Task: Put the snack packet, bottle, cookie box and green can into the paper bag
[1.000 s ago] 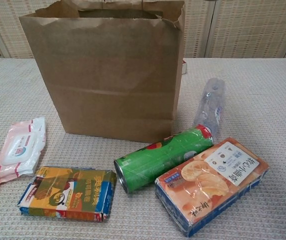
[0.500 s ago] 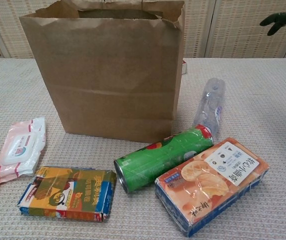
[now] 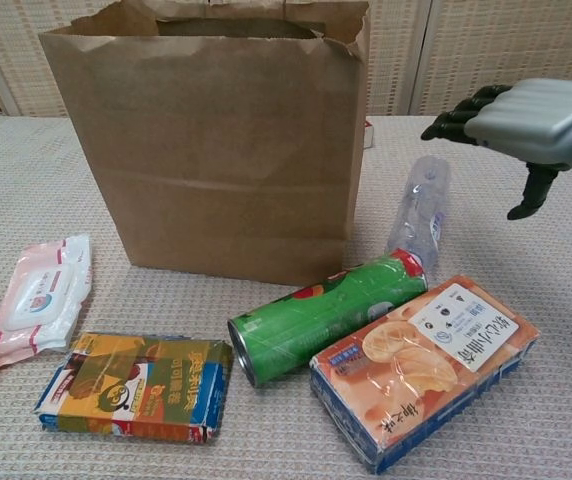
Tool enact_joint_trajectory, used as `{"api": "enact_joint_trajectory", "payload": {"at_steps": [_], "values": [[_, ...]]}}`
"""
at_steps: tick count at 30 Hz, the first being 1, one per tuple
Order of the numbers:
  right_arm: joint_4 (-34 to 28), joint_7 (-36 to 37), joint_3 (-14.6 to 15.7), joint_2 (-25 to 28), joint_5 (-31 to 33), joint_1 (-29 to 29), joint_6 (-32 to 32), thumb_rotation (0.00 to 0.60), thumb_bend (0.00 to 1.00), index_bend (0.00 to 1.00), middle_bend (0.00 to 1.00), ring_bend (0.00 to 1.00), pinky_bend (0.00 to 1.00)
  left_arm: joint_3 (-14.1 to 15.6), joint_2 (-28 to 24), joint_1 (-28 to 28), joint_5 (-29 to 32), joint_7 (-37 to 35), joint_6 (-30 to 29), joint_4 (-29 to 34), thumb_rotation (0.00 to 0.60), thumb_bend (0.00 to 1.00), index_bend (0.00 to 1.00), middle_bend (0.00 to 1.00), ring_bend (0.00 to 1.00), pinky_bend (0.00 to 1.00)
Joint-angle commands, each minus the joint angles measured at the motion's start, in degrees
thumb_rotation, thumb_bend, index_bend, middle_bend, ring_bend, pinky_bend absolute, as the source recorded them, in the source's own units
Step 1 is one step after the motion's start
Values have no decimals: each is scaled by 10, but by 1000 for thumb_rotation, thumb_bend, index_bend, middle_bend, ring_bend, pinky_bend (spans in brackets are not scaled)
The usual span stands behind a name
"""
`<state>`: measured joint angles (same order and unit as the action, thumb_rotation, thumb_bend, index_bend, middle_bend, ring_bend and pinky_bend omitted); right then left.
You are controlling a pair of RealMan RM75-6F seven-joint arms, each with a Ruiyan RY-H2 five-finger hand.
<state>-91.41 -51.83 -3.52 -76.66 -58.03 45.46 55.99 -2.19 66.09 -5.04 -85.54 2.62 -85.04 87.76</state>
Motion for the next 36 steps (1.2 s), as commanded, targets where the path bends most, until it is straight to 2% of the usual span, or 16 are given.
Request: {"api": "enact_joint_trajectory", "payload": {"at_steps": [1,14,19,25,27,28,30,32,34,36], "values": [[18,-25,5,-32,24,19,-17,600,0,0,23,0,7,0,-1,0,0,-2,1,0,600,395,58,0,0,0],[76,-63,9,-96,93,46,-34,600,0,0,25,0,7,1,-2,-1,-2,-6,1,-1,600,395,59,0,0,0],[140,-76,1,-150,130,66,-45,600,0,0,26,0,17,1,-2,-1,-1,-7,2,-1,600,394,60,0,0,0],[183,-80,-4,-187,149,81,-48,600,13,14,54,10,51,1,-3,-2,-1,-10,3,0,600,394,62,0,0,0],[192,-79,-3,-196,145,83,-44,600,94,87,117,57,83,1,-3,-2,-1,-12,4,0,600,394,62,0,0,0],[195,-76,-2,-199,138,84,-41,600,164,165,174,112,114,1,-4,-2,-1,-12,4,-1,600,394,62,0,0,0],[199,-68,1,-201,119,82,-33,600,277,370,322,270,211,1,-4,-2,-1,-13,4,-1,600,394,63,0,0,0],[196,-54,6,-197,94,78,-25,600,337,560,465,447,365,1,-4,-2,-1,-14,4,-1,600,394,63,0,0,0],[186,-37,9,-186,74,72,-17,600,357,640,528,533,490,1,-4,-2,-1,-15,4,-1,600,394,64,0,0,0],[172,-28,10,-172,66,65,-9,600,362,670,549,559,554,1,-4,-2,-2,-14,4,-1,600,394,65,0,0,0]]}}
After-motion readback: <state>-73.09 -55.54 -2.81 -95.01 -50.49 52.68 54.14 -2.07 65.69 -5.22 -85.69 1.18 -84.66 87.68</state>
